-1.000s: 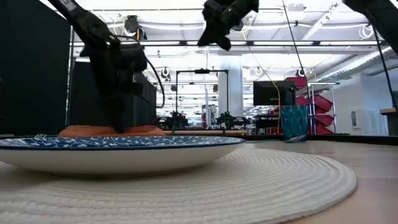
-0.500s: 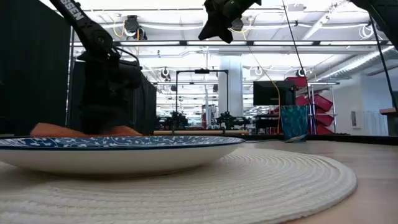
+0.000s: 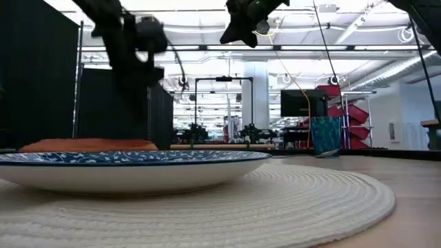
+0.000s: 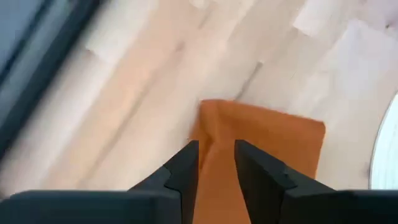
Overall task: Set table place
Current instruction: Move the orange table napkin to the left of the white table mat
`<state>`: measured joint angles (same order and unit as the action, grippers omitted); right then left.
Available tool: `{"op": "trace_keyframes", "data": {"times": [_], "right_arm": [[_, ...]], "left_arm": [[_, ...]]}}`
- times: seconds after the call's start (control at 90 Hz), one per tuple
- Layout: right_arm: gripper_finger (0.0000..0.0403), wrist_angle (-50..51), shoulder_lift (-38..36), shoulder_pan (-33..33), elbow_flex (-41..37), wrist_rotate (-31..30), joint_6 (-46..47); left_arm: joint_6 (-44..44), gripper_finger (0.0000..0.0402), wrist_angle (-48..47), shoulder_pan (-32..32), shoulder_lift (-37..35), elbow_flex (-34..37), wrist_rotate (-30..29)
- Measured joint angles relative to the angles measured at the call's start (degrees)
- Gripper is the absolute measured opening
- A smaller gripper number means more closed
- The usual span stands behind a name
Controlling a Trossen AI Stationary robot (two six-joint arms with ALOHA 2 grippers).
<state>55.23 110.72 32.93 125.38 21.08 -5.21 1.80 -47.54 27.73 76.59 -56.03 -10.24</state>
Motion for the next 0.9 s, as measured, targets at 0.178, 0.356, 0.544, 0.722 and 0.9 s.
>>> {"op": "trace_keyframes", "data": {"times": [0.178, 0.356, 0.544, 0.722, 0.9], "right_arm": [[0.0000, 0.4, 0.0, 0.0, 0.0, 0.0, 0.0], [0.0000, 0.3, 0.0, 0.0, 0.0, 0.0, -0.2], [0.0000, 1.2, 0.0, -0.1, 0.0, 0.0, -0.5], [0.0000, 1.2, 0.0, -0.8, 0.0, 0.0, -1.5], [0.0000, 1.3, 0.0, -2.0, 0.0, 0.0, -2.0]], "left_arm": [[-0.1, 0.0090, -14.3, 1.8, -0.5, 0.0, -0.8], [3.0, 0.0090, -19.2, 4.1, -0.5, 3.8, -6.4], [3.8, 0.0090, -16.4, 5.5, 0.2, 9.6, -6.7], [4.1, 0.0090, -13.9, 6.4, 1.4, 12.1, -8.1], [3.9, 0.0070, -13.8, 6.2, 2.9, 12.1, -6.6]]}}
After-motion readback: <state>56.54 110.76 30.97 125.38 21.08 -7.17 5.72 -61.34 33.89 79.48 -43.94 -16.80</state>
